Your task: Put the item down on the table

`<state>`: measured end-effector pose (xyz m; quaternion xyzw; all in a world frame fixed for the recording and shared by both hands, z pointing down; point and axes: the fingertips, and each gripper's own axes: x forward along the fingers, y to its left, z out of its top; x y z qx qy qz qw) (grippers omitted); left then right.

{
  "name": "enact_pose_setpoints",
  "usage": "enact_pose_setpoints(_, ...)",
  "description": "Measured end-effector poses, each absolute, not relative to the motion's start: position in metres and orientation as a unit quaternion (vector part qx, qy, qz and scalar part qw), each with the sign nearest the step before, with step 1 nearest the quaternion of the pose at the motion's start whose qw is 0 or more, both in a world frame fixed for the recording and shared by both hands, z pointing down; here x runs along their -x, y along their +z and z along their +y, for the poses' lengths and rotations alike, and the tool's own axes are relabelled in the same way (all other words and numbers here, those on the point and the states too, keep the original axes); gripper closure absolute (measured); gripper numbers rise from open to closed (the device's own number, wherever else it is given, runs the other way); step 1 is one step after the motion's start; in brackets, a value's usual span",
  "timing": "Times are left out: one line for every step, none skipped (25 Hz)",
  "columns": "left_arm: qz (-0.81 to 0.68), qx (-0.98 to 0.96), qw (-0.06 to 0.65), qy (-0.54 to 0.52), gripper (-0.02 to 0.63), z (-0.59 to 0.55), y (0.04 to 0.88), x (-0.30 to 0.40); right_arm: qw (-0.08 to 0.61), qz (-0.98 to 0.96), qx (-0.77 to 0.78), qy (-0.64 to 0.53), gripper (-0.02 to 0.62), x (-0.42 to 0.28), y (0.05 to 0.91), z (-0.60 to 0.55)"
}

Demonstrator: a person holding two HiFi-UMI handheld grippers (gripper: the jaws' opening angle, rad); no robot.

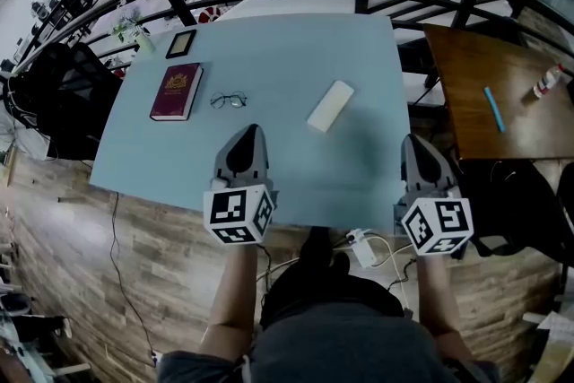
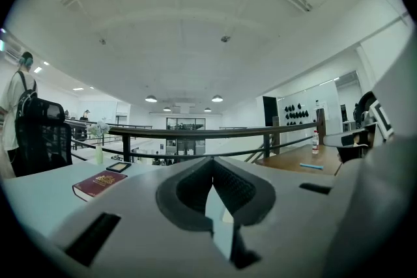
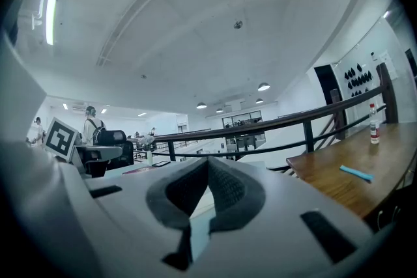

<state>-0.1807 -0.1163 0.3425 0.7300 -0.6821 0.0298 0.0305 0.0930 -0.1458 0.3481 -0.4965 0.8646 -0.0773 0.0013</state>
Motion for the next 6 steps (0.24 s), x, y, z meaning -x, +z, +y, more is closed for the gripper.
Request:
enact_pose_setpoints(-0.683, -0.729, 0.030, 0.030, 0.600, -0.1155, 0.3424, 0.1816, 0.001, 0.865, 0.496, -0.078, 0.592, -0.0924, 0.3485, -0.1450)
enact_pose_setpoints(-0.684, -0.729, 0.029, 0.029, 0.600, -0.1147, 0.3423, 0.1824, 0.001, 0.866, 0.495, -0.077, 0.592, -0.0919, 0.3487, -0.1444)
enact_pose_setpoints(-0.685, -0.728, 0.029, 0.029, 0.600, -0.1140, 0.3422, 0.1830, 0.001, 0.866, 0.494, -0.077, 0.592, -0.0917, 0.3486, -0.1438)
enact_pose_setpoints(-0.685, -0.727, 0.028, 0.029, 0.600, -0.1132, 0.3419, 0.1833, 0.001, 0.866, 0.494, -0.076, 0.592, -0.0919, 0.3483, -0.1432)
enact_pose_setpoints(-0.686, -0.727, 0.028, 0.029, 0.600, -0.1124, 0.3416, 0.1834, 0.001, 0.866, 0.494, -0.076, 0.592, -0.0922, 0.3479, -0.1426)
enact_pose_setpoints(-0.687, -0.726, 0.028, 0.029, 0.600, -0.1117, 0.3413, 0.1835, 0.001, 0.866, 0.494, -0.075, 0.592, -0.0927, 0.3474, -0.1420)
